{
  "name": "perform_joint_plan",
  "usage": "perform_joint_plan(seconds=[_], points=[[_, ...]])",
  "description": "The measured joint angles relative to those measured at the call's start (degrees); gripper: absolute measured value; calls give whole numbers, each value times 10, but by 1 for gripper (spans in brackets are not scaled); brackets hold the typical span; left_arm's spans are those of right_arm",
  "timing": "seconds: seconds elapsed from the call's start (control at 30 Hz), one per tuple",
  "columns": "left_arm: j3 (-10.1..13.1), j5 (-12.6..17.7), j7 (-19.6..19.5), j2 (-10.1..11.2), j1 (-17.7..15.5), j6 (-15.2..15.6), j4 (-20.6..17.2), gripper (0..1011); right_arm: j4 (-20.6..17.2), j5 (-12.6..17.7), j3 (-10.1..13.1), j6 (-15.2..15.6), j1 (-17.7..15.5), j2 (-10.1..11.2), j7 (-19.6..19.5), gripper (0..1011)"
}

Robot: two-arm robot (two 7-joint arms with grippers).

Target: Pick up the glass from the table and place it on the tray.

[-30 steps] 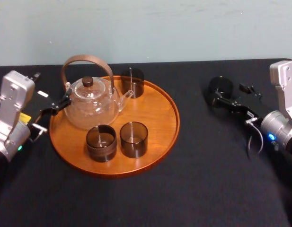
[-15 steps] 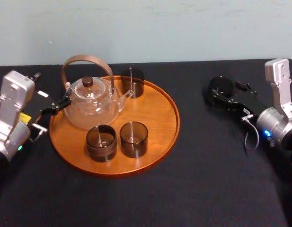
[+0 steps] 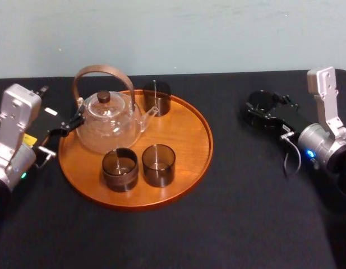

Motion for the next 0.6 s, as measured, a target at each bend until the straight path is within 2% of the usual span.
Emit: perform_joint_plan(seconds=[0.23,0.6], points=[[0,0,0,0,0,0,0,1009,17,-6,-2,-6,11,-6,0,1002],[0,0,0,0,0,0,0,1009,17,-6,-2,-6,10,-5,0,1003]])
